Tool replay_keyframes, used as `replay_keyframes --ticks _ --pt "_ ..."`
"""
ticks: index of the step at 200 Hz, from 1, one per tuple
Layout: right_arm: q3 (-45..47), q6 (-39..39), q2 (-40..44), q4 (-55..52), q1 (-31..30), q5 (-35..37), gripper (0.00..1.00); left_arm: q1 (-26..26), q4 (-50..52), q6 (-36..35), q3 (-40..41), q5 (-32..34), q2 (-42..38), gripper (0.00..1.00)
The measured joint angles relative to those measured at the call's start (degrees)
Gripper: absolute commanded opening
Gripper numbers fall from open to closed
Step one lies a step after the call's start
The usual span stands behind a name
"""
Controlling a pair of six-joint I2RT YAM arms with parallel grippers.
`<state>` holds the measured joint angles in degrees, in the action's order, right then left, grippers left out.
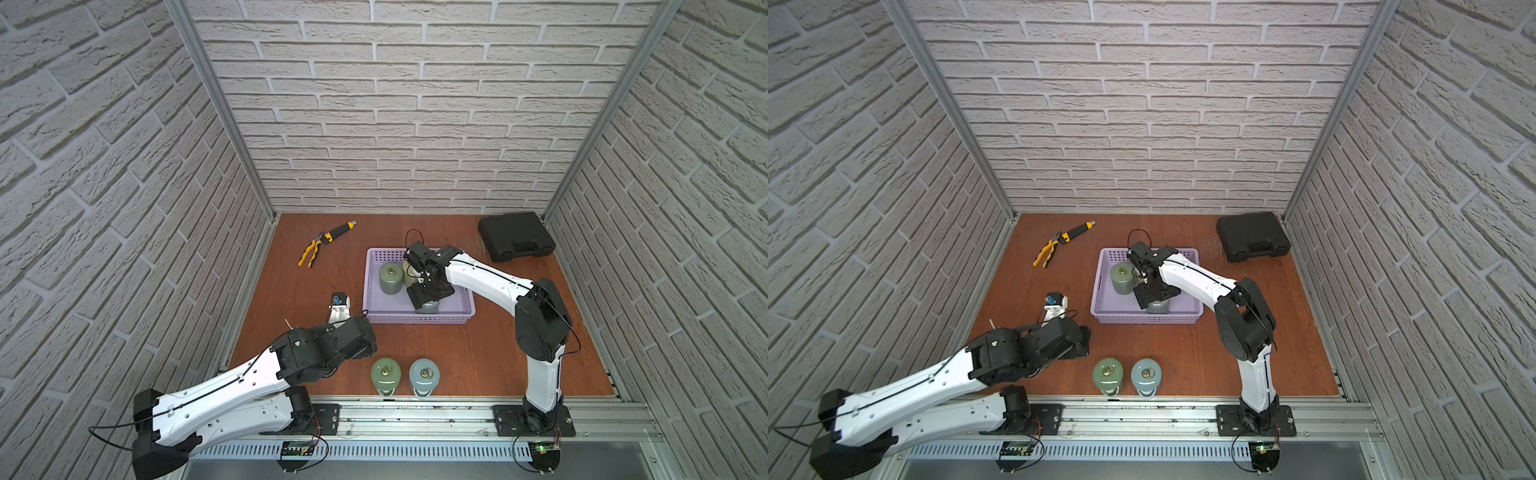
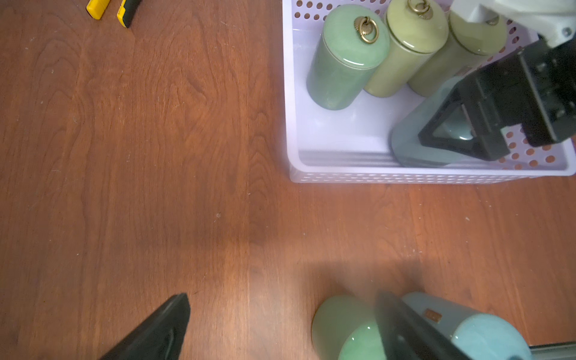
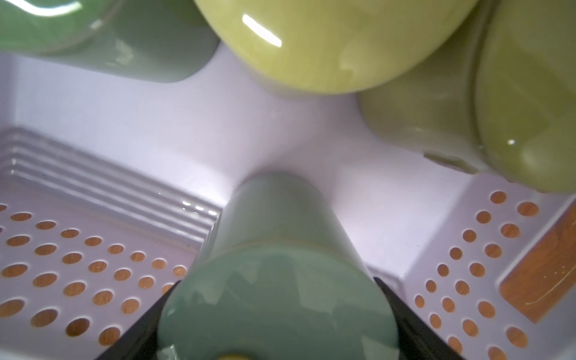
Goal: Take the tea canister out of the basket
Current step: Pick up the tea canister from the basket.
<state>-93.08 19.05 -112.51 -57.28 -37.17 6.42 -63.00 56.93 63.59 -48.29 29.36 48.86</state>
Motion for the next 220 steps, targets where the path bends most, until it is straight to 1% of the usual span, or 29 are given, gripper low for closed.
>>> replay_keyframes --ticks 61,162,220 --pt "-2.2 0.1 3.1 -2.5 0.1 0.5 0.52 0.0 -0.2 0.0 0.7 0.0 -1.4 0.98" --pt "-2.4 0.9 8.3 -5.4 0.1 1.0 0.51 0.0 -0.3 -0.4 0.8 0.0 -1.2 0.98" --pt "1.2 2.4 14.6 -5.6 0.1 1.0 0.50 0.0 -0.4 -0.6 0.8 0.0 0.2 0.98"
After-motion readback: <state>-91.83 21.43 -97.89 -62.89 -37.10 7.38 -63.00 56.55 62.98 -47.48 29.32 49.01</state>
